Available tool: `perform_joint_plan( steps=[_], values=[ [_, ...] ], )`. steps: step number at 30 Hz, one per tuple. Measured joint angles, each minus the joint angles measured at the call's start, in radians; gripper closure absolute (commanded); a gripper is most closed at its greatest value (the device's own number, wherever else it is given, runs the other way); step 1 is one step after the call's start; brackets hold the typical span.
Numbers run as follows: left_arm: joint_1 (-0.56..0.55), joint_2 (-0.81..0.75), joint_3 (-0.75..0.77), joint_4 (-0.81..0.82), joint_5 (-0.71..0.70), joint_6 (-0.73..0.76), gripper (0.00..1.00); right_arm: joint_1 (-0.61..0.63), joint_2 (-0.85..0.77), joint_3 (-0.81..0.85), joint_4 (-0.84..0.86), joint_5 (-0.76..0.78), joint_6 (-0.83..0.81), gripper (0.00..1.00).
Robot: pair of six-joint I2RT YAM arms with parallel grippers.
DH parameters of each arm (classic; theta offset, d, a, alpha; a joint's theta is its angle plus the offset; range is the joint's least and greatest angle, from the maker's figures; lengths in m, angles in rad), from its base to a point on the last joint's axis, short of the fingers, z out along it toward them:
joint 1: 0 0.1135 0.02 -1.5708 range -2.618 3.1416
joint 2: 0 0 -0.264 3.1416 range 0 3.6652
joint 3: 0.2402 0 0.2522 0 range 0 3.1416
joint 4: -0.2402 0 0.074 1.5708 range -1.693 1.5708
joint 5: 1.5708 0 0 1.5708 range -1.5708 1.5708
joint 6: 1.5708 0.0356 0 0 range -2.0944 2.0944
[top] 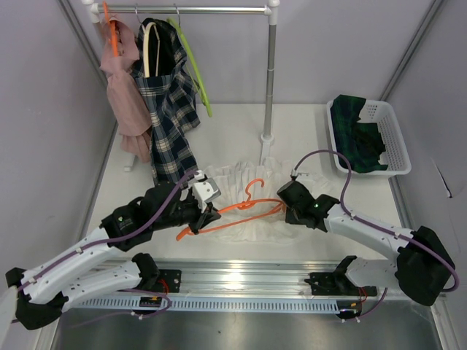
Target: Place the skirt on the hanger
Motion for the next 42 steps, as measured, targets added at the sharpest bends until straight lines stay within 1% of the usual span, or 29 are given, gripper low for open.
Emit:
perform_joint_plan(
  steps=[5,8,9,10,12,13,14,19,27,30,36,42],
  values=[
    [-0.003,0.008,-0.006,0.000,0.000,0.000,1.00,-0.010,0.030,0.000,0.038,-0.002,-0.003,0.73],
    [-0.003,0.015,-0.008,0.001,0.000,0.000,1.00,-0.015,0.039,0.000,0.043,0.002,-0.003,0.76],
    [-0.003,0.016,-0.009,0.001,0.000,0.000,1.00,-0.017,0.040,0.000,0.045,0.004,-0.003,0.79],
    [-0.003,0.016,-0.010,0.001,0.001,0.000,1.00,-0.018,0.041,0.000,0.045,0.006,-0.004,0.86],
    [-0.005,0.017,-0.010,0.001,0.001,0.000,1.00,-0.023,0.042,0.000,0.045,0.008,-0.009,0.93],
    [-0.006,0.017,-0.010,0.002,0.001,0.000,1.00,-0.025,0.042,0.000,0.045,0.009,-0.008,0.98],
    [-0.007,0.017,-0.010,0.002,0.002,0.000,1.00,-0.028,0.042,0.000,0.045,0.009,-0.009,1.00],
    [-0.014,0.016,-0.015,0.020,0.010,0.008,1.00,-0.030,0.027,0.028,-0.002,0.009,-0.011,1.00],
    [-0.035,0.015,-0.016,0.045,0.035,0.034,1.00,-0.030,-0.058,0.149,-0.100,0.013,-0.031,1.00],
    [-0.047,0.013,-0.016,0.045,0.022,0.035,1.00,-0.032,-0.060,0.154,-0.113,0.013,-0.037,1.00],
    [-0.054,-0.020,-0.006,0.044,-0.057,0.035,1.00,-0.032,-0.059,0.154,-0.132,0.013,-0.037,1.00],
    [-0.054,-0.009,0.044,0.036,-0.055,0.037,1.00,-0.032,-0.060,0.154,-0.142,0.012,-0.037,1.00]
  ],
)
